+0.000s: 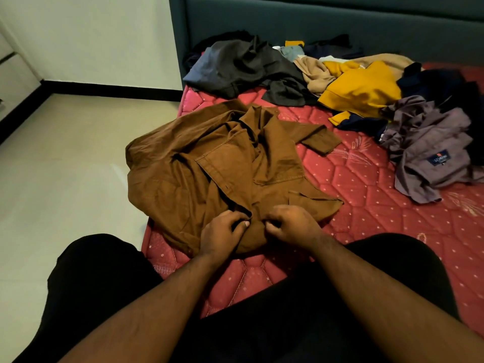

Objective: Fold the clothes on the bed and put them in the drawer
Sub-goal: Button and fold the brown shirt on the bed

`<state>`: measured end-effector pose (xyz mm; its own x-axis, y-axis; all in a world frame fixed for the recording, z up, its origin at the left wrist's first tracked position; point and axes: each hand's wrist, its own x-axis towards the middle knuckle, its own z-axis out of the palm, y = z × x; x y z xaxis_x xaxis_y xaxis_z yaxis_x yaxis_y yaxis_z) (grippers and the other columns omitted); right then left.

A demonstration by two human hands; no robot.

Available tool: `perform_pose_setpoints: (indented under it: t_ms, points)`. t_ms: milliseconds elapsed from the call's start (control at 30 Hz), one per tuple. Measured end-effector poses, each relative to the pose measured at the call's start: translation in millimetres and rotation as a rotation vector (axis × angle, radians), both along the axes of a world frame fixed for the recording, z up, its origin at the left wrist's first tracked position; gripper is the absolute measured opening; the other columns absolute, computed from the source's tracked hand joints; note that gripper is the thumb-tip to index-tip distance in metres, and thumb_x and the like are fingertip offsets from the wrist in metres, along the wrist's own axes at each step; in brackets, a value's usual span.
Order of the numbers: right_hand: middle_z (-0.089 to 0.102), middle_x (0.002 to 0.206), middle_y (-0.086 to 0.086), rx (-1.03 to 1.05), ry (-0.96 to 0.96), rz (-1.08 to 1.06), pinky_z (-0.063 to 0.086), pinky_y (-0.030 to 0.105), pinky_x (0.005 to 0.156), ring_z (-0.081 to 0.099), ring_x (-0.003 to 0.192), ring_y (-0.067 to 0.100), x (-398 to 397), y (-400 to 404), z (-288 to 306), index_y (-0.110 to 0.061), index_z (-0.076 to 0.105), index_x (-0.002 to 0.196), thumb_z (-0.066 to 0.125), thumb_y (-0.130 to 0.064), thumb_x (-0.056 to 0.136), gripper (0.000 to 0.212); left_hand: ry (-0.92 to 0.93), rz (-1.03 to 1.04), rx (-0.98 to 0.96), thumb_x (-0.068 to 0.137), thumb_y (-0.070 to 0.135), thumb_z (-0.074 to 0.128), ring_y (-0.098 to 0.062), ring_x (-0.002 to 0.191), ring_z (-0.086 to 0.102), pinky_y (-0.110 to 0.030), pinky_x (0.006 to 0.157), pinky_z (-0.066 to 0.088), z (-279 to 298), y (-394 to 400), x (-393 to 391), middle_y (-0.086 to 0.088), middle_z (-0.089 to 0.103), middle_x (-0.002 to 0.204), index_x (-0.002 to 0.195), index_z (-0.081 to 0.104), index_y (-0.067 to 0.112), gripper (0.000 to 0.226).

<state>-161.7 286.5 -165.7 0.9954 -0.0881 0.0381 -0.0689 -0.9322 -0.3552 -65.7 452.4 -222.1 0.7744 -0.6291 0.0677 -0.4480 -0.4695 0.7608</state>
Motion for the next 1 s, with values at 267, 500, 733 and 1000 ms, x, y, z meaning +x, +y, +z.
perform_pose_setpoints:
  t_ms: [267, 500, 733, 1000]
  points:
    - [0.073, 0.085, -0.005, 0.016, -0.223, 0.079, 0.054, 0.024, 0.055, 0.070, 0.077, 0.014, 5.3, -6.1, 1.9, -0.020, 0.076, 0.094, 0.052, -0.031, 0.082, 0.029, 0.600, -0.010, -0.381, 0.095, 0.004, 0.057, -0.014, 0.071, 0.059, -0.025, 0.065, 0.048, 25.9, -7.4, 2.4, -0.005, 0.065, 0.077, 0.088, 0.066, 0.006, 0.012]
    - [0.071, 0.081, 0.000, 0.030, -0.329, 0.140, 0.052, 0.028, 0.061, 0.066, 0.074, 0.016, 11.0, -0.6, -1.9, -0.011, 0.072, 0.084, 0.053, -0.022, 0.083, 0.022, 0.635, -0.031, -0.434, 0.091, 0.005, 0.063, -0.006, 0.072, 0.062, -0.020, 0.066, 0.050, 28.6, -6.5, -1.1, 0.003, 0.068, 0.077, 0.087, 0.068, 0.012, 0.009]
    - [0.066, 0.078, 0.006, 0.035, -0.416, 0.204, 0.051, 0.031, 0.054, 0.063, 0.069, 0.023, 17.0, -1.1, -5.4, -0.006, 0.066, 0.074, 0.056, -0.016, 0.082, 0.017, 0.661, -0.019, -0.491, 0.086, 0.000, 0.068, -0.010, 0.079, 0.067, -0.021, 0.074, 0.053, 29.9, -5.7, 1.3, -0.001, 0.074, 0.081, 0.085, 0.074, 0.014, 0.015]
    - [0.065, 0.079, 0.007, 0.013, -0.404, 0.276, 0.051, 0.031, 0.051, 0.064, 0.068, 0.024, 20.5, -3.2, -7.7, -0.006, 0.066, 0.076, 0.055, -0.018, 0.084, 0.018, 0.521, -0.042, -0.452, 0.084, 0.002, 0.072, -0.007, 0.080, 0.070, -0.019, 0.073, 0.052, 27.3, -1.8, 0.2, 0.001, 0.076, 0.085, 0.090, 0.076, 0.013, 0.014]
